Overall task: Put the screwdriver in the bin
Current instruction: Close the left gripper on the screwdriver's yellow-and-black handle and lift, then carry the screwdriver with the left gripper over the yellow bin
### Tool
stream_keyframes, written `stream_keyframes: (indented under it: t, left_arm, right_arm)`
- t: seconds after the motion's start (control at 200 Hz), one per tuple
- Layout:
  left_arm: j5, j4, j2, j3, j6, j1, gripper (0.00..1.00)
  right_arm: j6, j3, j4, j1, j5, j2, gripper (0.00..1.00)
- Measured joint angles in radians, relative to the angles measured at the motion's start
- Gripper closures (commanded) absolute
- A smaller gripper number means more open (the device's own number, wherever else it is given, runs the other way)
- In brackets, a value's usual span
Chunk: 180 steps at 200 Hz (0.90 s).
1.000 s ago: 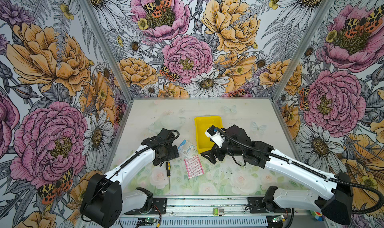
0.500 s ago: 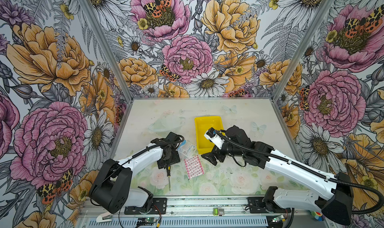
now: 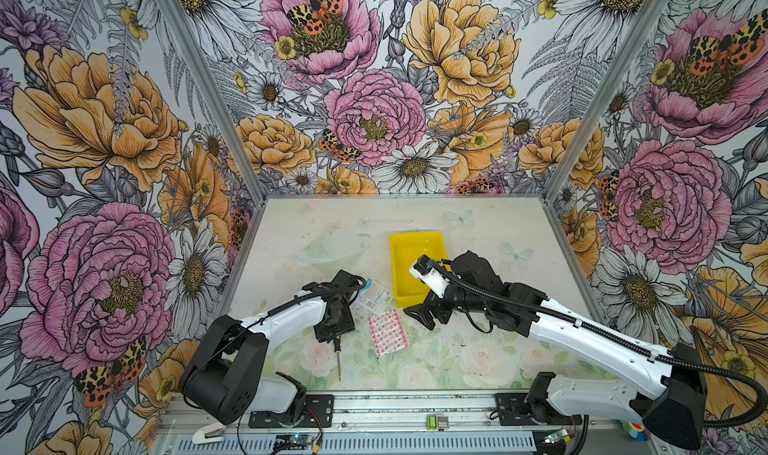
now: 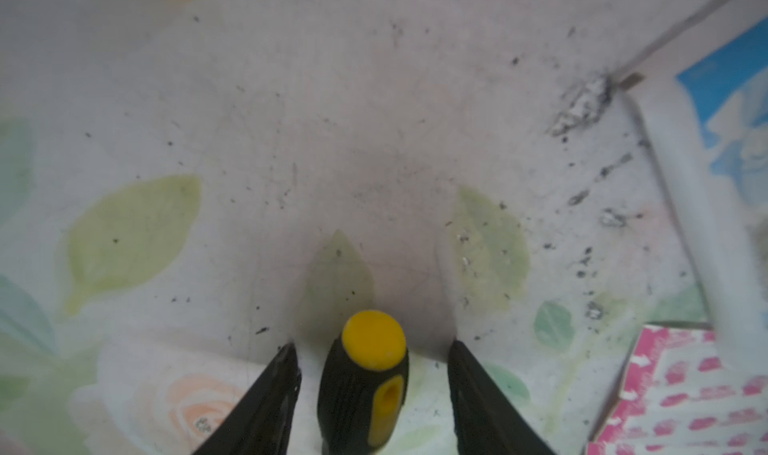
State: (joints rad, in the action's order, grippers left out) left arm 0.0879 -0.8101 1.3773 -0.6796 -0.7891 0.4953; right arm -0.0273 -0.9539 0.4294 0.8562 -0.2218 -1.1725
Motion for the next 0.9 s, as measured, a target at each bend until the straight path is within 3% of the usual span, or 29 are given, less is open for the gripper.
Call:
stream_keyframes:
  t: [0.535,0.901]
  left_arm:
    - [0.016,0.024,-0.039,0.03,-0.023,0.009,0.78]
    - [0.018,0.02,-0.039,-0.131,-0.017,0.051,0.79]
  right_arm:
    - [-0.008,0.013,-0.001,-0.016,0.028,0.036,0.01]
    - [-0.033,0.018,0.0,-0.097,0.041,0.071,0.0]
